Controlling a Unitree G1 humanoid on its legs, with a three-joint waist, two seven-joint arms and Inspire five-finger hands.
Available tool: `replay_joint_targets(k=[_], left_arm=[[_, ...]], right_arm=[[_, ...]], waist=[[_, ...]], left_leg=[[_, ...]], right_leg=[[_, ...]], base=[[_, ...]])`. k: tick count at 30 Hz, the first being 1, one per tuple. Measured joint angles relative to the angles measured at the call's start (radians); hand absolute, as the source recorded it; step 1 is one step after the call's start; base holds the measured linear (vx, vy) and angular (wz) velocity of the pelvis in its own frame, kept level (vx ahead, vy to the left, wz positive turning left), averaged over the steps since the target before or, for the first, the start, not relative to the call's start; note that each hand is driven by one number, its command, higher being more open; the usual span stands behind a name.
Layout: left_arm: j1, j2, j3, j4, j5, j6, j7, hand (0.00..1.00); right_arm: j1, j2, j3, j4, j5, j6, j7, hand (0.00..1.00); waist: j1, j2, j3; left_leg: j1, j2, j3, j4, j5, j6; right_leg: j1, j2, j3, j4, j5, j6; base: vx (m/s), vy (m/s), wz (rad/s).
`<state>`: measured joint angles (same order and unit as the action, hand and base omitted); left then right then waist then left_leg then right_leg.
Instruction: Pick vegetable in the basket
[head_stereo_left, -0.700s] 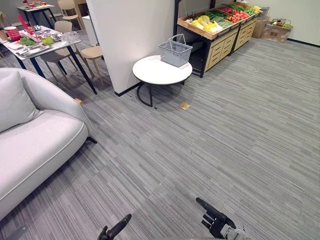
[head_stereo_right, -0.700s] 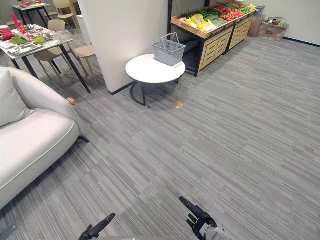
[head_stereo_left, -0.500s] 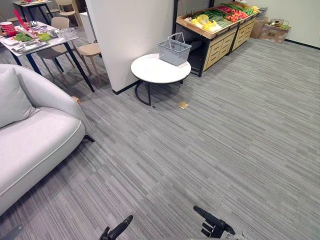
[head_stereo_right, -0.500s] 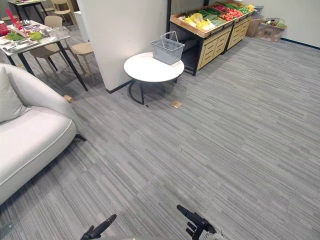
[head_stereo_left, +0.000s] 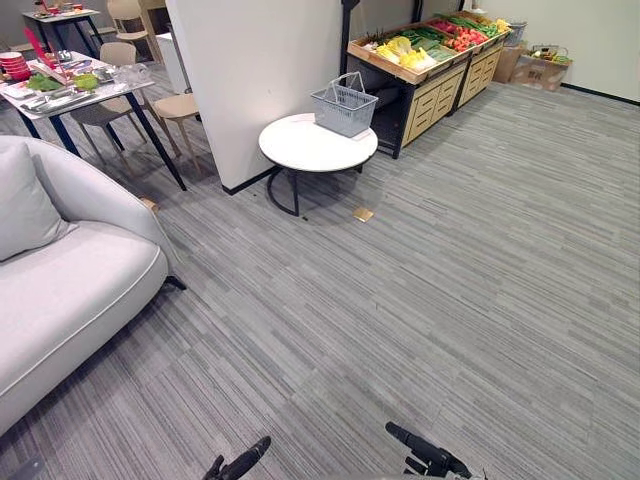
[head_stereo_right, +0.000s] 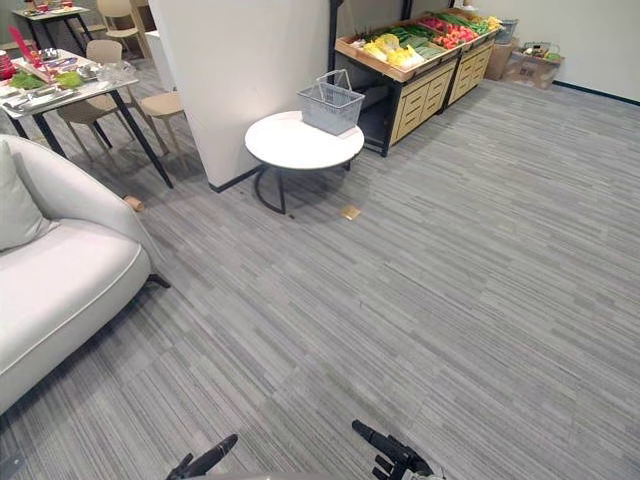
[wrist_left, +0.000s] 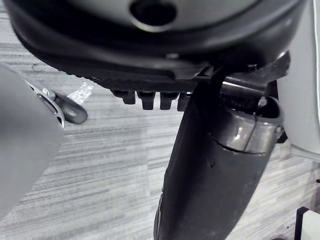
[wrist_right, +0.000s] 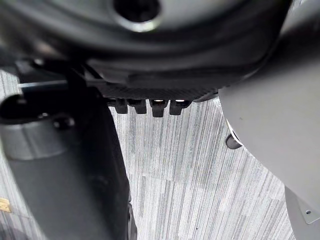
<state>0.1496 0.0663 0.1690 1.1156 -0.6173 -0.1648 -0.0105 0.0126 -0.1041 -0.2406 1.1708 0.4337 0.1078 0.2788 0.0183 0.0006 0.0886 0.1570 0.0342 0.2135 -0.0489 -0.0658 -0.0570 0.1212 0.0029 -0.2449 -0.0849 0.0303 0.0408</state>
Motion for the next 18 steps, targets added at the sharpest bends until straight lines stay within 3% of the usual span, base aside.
replay_joint_targets(k=[18], left_arm=[[-0.008, 0.006, -0.04, 0.008, -0.001, 0.0, -0.04, 1.0]], right_arm=[[0.003, -0.001, -0.001, 0.0, 0.004, 0.009, 0.005, 1.0]], waist=[[0.004, -0.008, 0.009]], left_leg=[[0.038, -0.001, 0.031, -0.002, -0.004, 0.006]], right_leg=[[0.029, 0.002, 0.024, -0.004, 0.007, -0.01]], base=[[-0.01, -0.013, -0.04]])
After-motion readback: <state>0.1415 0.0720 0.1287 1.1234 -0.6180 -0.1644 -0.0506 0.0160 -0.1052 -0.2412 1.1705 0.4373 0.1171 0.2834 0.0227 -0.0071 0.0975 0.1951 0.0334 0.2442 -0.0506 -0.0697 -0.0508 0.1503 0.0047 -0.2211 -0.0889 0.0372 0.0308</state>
